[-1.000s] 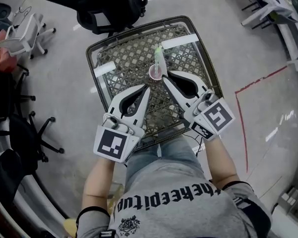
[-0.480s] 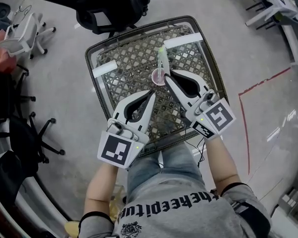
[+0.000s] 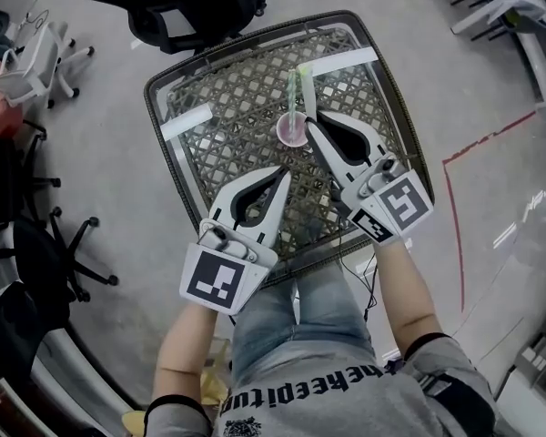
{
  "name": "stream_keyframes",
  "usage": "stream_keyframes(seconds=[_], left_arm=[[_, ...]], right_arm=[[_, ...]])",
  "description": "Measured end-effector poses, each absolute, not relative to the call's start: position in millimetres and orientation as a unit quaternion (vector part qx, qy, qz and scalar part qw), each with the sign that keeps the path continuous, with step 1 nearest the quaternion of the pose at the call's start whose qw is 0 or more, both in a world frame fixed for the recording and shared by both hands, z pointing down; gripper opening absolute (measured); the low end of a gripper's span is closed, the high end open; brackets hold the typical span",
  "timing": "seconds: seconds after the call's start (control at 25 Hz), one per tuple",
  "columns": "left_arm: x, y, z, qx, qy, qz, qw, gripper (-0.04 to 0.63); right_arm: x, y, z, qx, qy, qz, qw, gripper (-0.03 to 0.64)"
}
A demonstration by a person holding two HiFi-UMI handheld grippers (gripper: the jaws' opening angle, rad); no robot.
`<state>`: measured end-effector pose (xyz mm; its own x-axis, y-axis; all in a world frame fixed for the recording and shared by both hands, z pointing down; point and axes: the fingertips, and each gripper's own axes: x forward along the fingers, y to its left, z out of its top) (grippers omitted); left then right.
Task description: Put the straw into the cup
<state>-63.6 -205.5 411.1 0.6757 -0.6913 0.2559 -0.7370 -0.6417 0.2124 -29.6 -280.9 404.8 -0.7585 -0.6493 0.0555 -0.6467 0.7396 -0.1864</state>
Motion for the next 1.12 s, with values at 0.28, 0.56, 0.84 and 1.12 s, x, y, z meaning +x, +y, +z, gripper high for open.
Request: stream_keyframes(seconds=[0.28, 0.56, 0.84, 1.12], left_arm=[[-63.8, -200.3, 434.4, 0.905, -0.390, 0.080, 0.148, 0.023], [-68.5, -205.6, 454.5, 0.905, -0.395, 0.079, 0.139, 0.023], [-69.8, -214.9, 466.6, 0.906, -0.395, 0.076, 0.133, 0.023], [-70.6, -221.2, 472.0, 0.905, -0.399, 0.069, 0.134, 0.023]], right_arm=[[-33.4, -287.6, 427.9, -0.352, 0.931, -0.092, 0.009, 0.055], [-38.7, -299.1, 449.3, -0.361, 0.929, -0.082, 0.012, 0.055], [-44.4, -304.1, 470.8, -0.369, 0.926, -0.077, 0.007, 0.057], [-43.4, -303.1, 494.8, -0.379, 0.922, -0.077, -0.002, 0.057]])
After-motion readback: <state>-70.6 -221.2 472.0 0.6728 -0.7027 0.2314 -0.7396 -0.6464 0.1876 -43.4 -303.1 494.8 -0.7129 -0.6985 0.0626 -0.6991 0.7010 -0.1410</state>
